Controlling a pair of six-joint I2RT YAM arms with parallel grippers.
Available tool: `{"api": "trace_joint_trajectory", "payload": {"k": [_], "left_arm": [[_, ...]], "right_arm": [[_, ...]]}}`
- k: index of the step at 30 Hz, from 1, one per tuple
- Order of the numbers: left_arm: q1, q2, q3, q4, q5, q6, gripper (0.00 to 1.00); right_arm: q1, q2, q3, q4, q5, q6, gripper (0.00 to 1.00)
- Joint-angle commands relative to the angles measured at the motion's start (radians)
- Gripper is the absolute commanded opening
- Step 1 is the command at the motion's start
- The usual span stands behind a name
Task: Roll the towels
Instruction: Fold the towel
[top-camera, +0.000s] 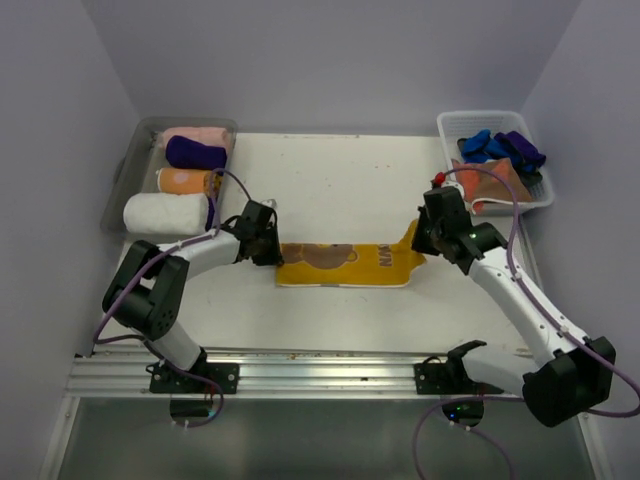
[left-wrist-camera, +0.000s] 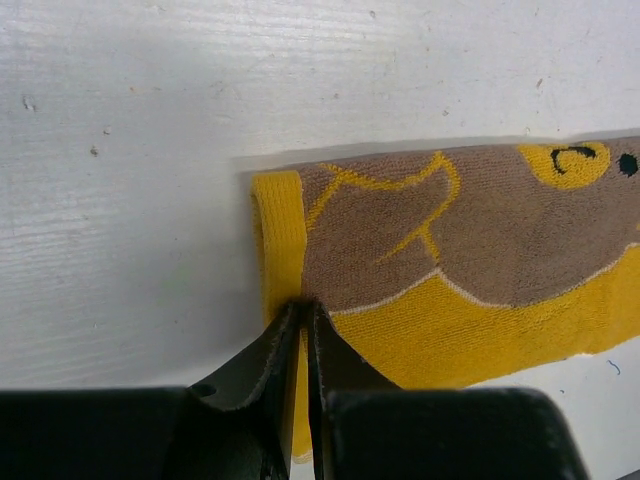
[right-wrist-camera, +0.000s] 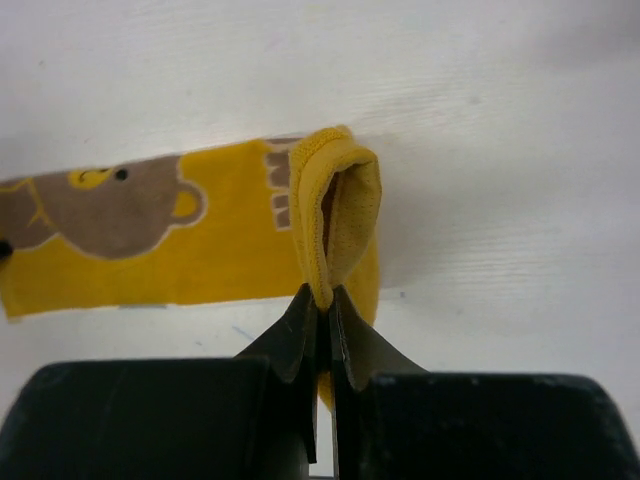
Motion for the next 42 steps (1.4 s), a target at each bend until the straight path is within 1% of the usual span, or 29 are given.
{"api": "trace_joint_trajectory", "payload": {"k": [1, 4, 5, 7, 13, 16, 22, 26, 34, 42], "left_arm": [[-0.014, 0.046, -0.035, -0.016, 0.031, -0.011, 0.11], [-0.014, 0.049, -0.032, -0.013, 0.035, -0.006, 0.11], [-0.014, 0.049, -0.029, -0.013, 0.039, -0.004, 0.11], [-0.014, 0.052, -0.029, -0.010, 0.040, -0.003, 0.11], [-0.014, 0.063, -0.021, -0.005, 0.052, 0.003, 0.11], [-0.014, 0.068, -0.029, 0.002, 0.057, 0.003, 0.11], [-0.013, 0.072, -0.046, 0.015, 0.063, -0.001, 0.11], [-0.014, 0.066, -0.047, 0.013, 0.062, -0.003, 0.11], [-0.013, 0.063, -0.043, 0.013, 0.062, -0.006, 0.11], [-0.014, 0.058, -0.055, 0.013, 0.059, -0.008, 0.11]], "right_arm": [[0.119, 0.045, 0.067, -0.014, 0.028, 0.101, 0.00], [0.267, 0.106, 0.127, 0.015, 0.057, 0.149, 0.00], [0.295, 0.158, 0.167, 0.021, 0.069, 0.157, 0.00], [0.366, 0.209, 0.204, 0.036, 0.086, 0.178, 0.00], [0.489, 0.414, 0.334, 0.081, 0.107, 0.200, 0.00], [0.535, 0.499, 0.383, 0.108, 0.085, 0.203, 0.00], [0.585, 0.661, 0.497, 0.124, 0.055, 0.197, 0.00], [0.590, 0.729, 0.547, 0.141, 0.025, 0.200, 0.00], [0.602, 0.832, 0.615, 0.154, -0.018, 0.215, 0.00], [0.609, 0.905, 0.635, 0.177, -0.061, 0.229, 0.00]]}}
